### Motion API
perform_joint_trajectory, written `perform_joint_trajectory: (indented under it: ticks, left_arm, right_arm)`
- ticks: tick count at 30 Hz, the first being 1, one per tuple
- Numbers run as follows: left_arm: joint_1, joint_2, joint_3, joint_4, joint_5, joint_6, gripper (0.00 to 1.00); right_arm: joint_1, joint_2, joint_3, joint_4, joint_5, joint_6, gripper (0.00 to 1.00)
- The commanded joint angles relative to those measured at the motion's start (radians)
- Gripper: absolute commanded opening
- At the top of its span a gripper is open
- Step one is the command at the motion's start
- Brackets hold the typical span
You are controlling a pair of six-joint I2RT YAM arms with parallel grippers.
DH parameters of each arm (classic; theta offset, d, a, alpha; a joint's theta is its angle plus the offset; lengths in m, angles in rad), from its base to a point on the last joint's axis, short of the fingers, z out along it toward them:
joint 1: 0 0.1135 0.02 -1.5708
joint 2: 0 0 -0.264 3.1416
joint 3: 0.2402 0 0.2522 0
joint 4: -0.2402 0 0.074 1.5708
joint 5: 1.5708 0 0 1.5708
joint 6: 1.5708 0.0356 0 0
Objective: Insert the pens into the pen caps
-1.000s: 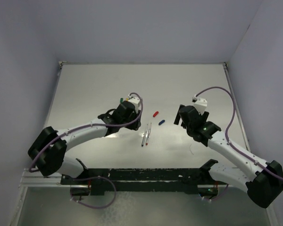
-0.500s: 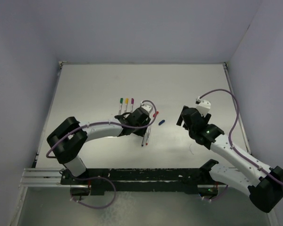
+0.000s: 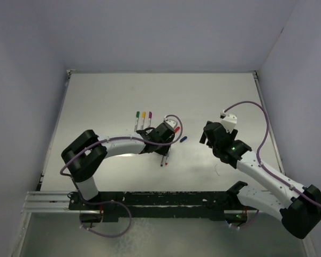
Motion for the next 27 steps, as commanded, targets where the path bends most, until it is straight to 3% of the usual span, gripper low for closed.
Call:
perform_joint_trajectory:
  ticks: [1,16,27]
  left_arm:
    - [-0.005,0.038,0.069,-0.089,-0.041,-0.024,0.48]
    - [-0.007,0.069,0.096,-0.287,0.008,-0.033,0.40]
    - [-0.004,0.063,0.038,-0.293,0.019,-0.048,0.36]
  right_arm:
    - [-0.003,0.002,0.001,0.022,0.008,0.020,0.82]
    - [-0.003,-0.024,0.032,-0.003,-0.016,0.027,0.80]
    - [-0.004,-0.012,0.056,-0.010,-0.026,0.029,0.80]
